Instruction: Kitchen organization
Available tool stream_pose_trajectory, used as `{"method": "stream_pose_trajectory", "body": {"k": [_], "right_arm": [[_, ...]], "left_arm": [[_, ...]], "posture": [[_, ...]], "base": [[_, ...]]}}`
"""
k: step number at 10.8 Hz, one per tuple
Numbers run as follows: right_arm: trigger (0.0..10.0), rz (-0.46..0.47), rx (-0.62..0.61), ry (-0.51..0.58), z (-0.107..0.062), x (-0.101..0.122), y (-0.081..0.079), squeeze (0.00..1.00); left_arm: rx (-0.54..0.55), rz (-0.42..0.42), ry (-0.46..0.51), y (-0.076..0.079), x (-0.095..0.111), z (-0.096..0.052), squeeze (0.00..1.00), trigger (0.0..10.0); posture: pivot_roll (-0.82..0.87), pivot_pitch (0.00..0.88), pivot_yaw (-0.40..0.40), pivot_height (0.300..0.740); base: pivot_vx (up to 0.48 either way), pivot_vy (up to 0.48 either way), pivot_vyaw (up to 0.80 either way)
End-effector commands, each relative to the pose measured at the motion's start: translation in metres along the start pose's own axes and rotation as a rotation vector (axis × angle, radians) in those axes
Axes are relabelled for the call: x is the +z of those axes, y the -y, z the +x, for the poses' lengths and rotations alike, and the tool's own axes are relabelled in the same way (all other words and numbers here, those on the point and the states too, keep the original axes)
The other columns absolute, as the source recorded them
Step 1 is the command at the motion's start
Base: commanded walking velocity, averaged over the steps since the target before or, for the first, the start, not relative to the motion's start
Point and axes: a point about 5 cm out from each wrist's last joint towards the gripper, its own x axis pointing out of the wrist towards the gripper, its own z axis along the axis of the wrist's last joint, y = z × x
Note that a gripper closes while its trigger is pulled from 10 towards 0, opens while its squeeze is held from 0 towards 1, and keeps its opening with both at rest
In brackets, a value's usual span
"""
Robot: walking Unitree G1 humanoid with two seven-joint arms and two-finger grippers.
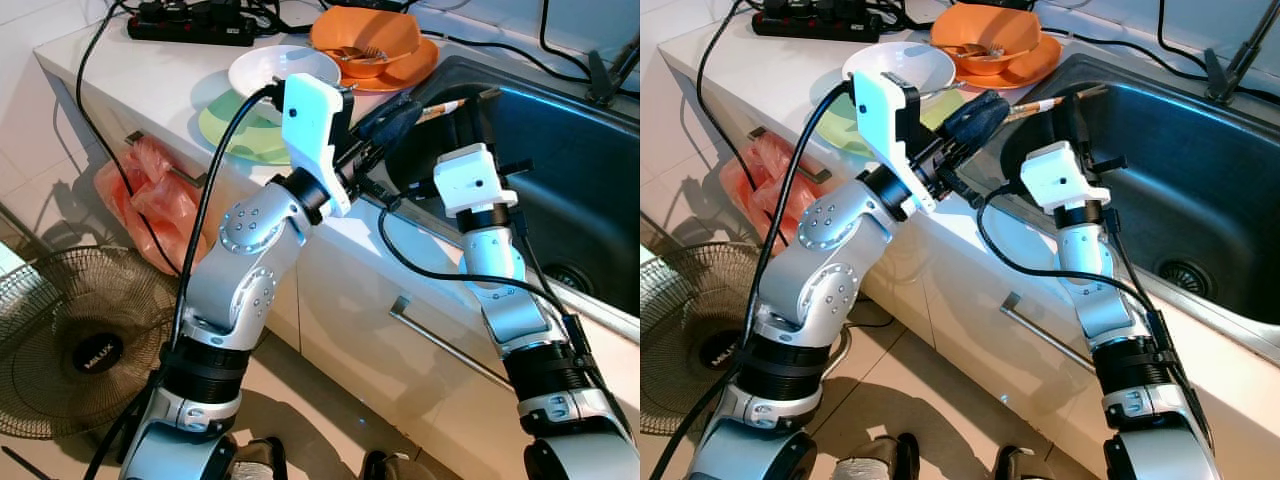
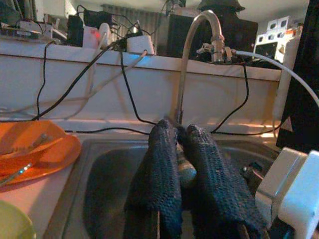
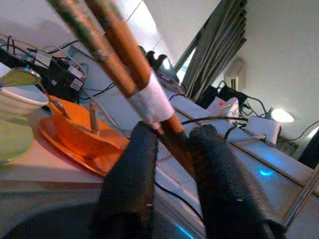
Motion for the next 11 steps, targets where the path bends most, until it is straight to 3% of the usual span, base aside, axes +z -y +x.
{"method": "stream_pose_trajectory", "body": {"k": [1,3,4,5,6,8,11], "right_arm": [[10.0,0.007,-0.036,-0.028,-0.002,-0.005,0.005,1.0],[10.0,0.001,-0.042,-0.028,-0.002,-0.005,0.006,1.0],[10.0,-0.003,-0.033,-0.029,-0.002,-0.005,0.004,0.73],[10.0,-0.005,-0.024,-0.03,-0.002,-0.005,0.003,0.73],[10.0,-0.036,-0.008,-0.015,-0.002,-0.004,0.001,0.0],[10.0,-0.103,0.046,0.027,-0.002,0.0,-0.005,0.0],[10.0,-0.115,0.069,0.039,-0.002,0.002,-0.009,0.0]], "left_arm": [[-0.014,-0.009,-0.055,0.002,-0.009,-0.002,0.0,10.0],[-0.016,-0.009,-0.055,0.002,-0.009,-0.002,0.0,10.0],[-0.019,-0.008,-0.058,0.002,-0.009,-0.002,0.0,10.0],[-0.022,-0.007,-0.06,0.002,-0.01,-0.002,0.0,10.0],[-0.035,-0.005,-0.072,0.004,-0.012,-0.003,0.0,10.0],[-0.089,0.017,-0.126,0.008,-0.018,-0.006,0.0,10.0],[-0.127,0.052,-0.149,0.008,-0.017,-0.008,0.0,10.0]], "posture": [[0.06,0.16,0.032,0.74],[0.06,0.159,0.032,0.74],[0.06,0.159,0.032,0.74],[0.06,0.159,0.032,0.74],[0.06,0.159,0.032,0.74],[0.06,0.158,0.036,0.74],[0.06,0.156,0.036,0.74]], "base": [[0.0,0.0,0.0],[0.0,0.0,0.0],[0.0,0.0,0.0],[0.0,0.0,0.0],[0.0,0.0,0.0],[0.0,0.0,0.0],[0.0,0.0,0.0]]}}
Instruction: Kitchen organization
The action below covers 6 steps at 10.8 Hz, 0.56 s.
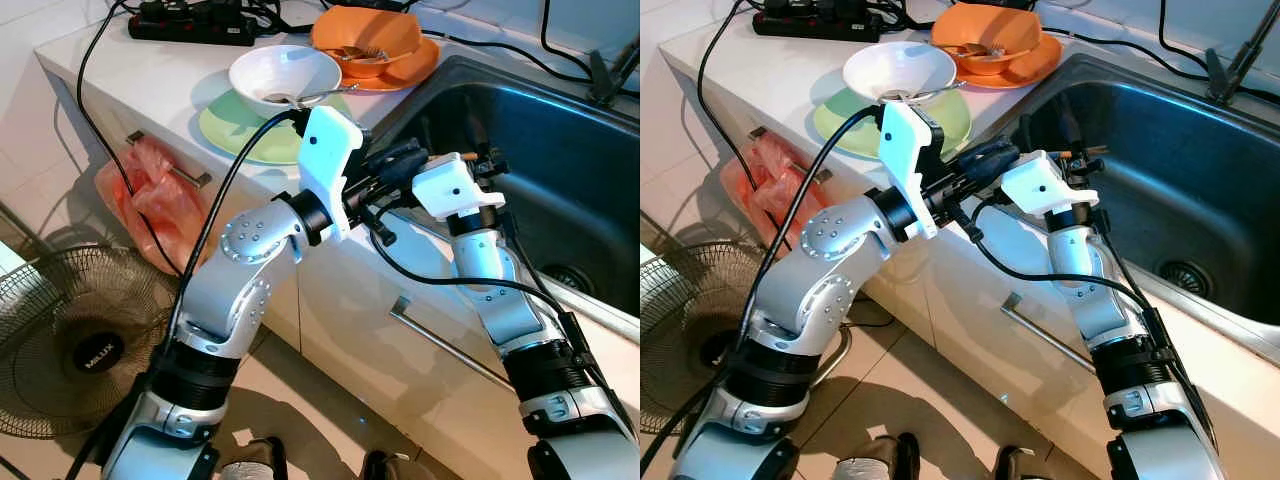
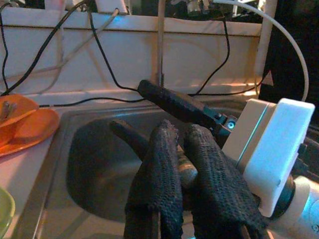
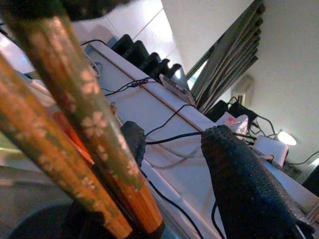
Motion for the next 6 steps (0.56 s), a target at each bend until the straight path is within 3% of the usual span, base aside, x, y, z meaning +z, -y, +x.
{"method": "stream_pose_trajectory", "body": {"k": [1,6], "right_arm": [[10.0,-0.012,-0.007,0.001,-0.001,-0.001,0.001,0.0],[10.0,-0.066,0.011,0.008,-0.004,-0.003,-0.003,0.0]], "left_arm": [[-0.012,0.022,-0.014,0.001,0.0,-0.001,0.0,10.0],[0.076,0.066,0.032,-0.013,0.015,-0.003,0.0,10.0]], "posture": [[0.07,0.151,0.039,0.74],[0.07,0.149,0.039,0.74]], "base": [[0.0,0.0,0.0],[0.0,0.0,0.0]]}}
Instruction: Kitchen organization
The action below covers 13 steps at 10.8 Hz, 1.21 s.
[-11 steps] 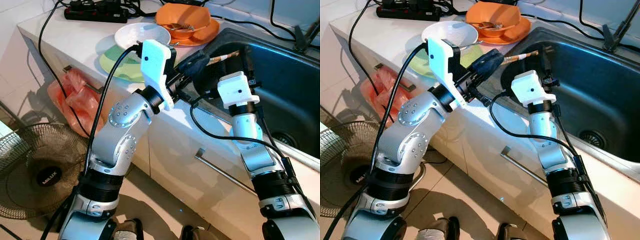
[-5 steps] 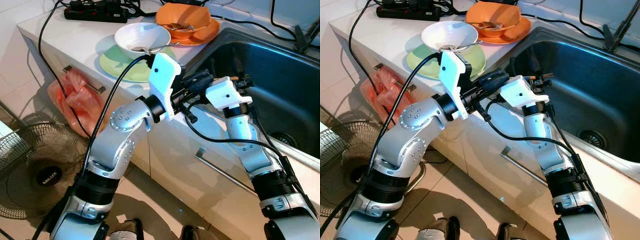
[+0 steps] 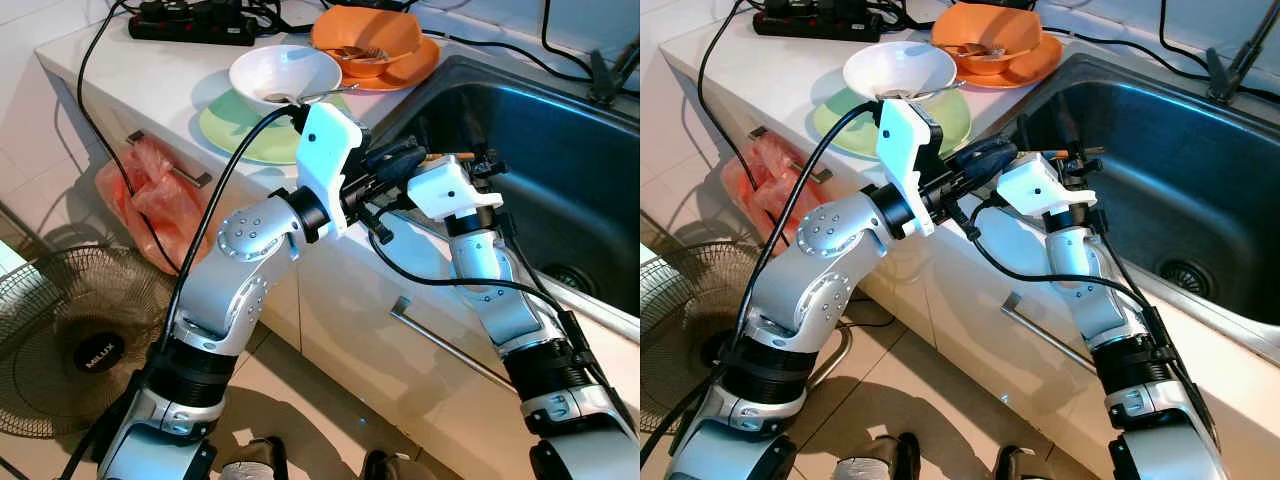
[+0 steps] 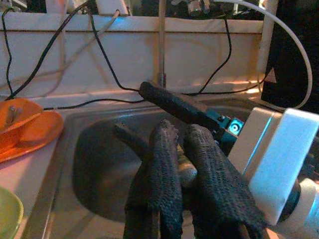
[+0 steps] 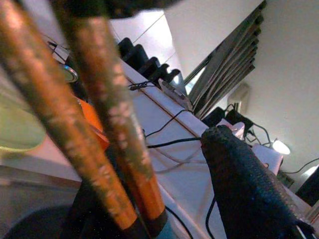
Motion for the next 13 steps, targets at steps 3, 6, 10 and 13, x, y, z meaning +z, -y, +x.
{"method": "stream_pose_trajectory", "body": {"k": [3,6,10,13], "right_arm": [[10.0,-0.088,0.039,0.022,-0.0066,-0.0023,-0.0049,0.0],[10.0,-0.106,0.048,0.033,-0.0067,-0.0015,-0.0073,0.0],[0.0,-0.114,0.049,0.053,-0.0063,0.0005,-0.0072,0.0],[0.0,-0.118,0.045,0.059,-0.0062,0.0013,-0.0068,0.0]], "left_arm": [[0.08,0.035,0.047,-0.0114,0.0125,-0.0024,0.0,10.0],[0.098,0.034,0.051,-0.0141,0.014,-0.0028,0.0,10.0],[0.095,0.027,0.048,-0.0131,0.013,-0.0026,0.0,10.0],[0.083,0.019,0.042,-0.0102,0.0103,-0.002,0.0,10.0]], "posture": [[0.07,0.154,0.038,0.74],[0.08,0.159,0.035,0.74],[0.08,0.158,0.035,0.74],[0.08,0.159,0.035,0.74]], "base": [[0.0,0.0,0.0],[0.0,0.0,0.0],[0.0,0.0,0.0],[0.0,0.0,0.0]]}}
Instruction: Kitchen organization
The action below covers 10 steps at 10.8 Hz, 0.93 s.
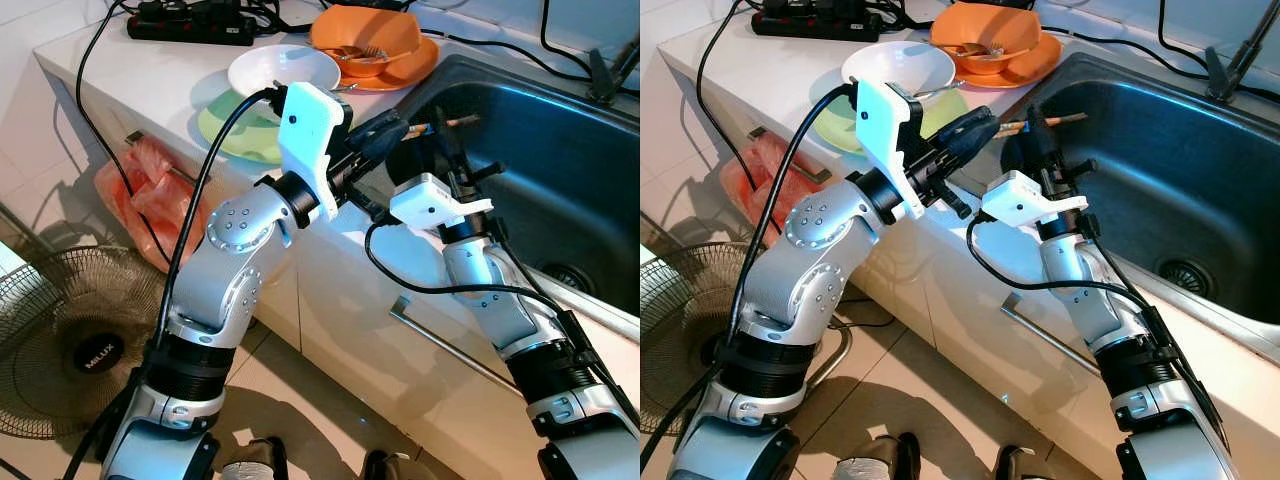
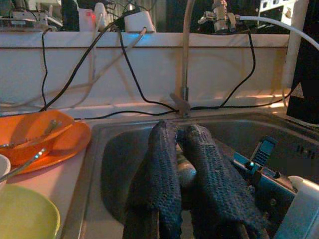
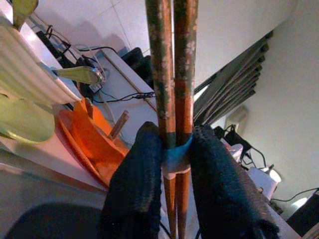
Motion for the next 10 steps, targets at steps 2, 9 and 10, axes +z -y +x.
{"method": "stream_pose_trajectory", "body": {"k": [2,9,10], "right_arm": [[0.0,0.001,-0.012,-0.004,-0.002,-0.002,0.001,0.0],[0.0,0.002,-0.017,-0.014,-0.002,-0.003,0.0,0.0],[0.0,0.004,-0.016,-0.019,-0.002,-0.004,0.0,0.0]], "left_arm": [[0.013,0.022,-0.021,-0.001,-0.002,0.001,1.0,10.0],[0.036,0.054,-0.002,-0.005,0.004,0.0,1.0,10.0],[0.005,0.051,0.032,-0.001,0.009,-0.001,1.0,10.0]], "posture": [[0.08,0.159,0.035,0.74],[0.08,0.154,0.035,0.74],[0.08,0.154,0.035,0.74]], "base": [[0.0,0.0,0.0],[0.0,0.0,0.0],[0.0,0.0,0.0]]}}
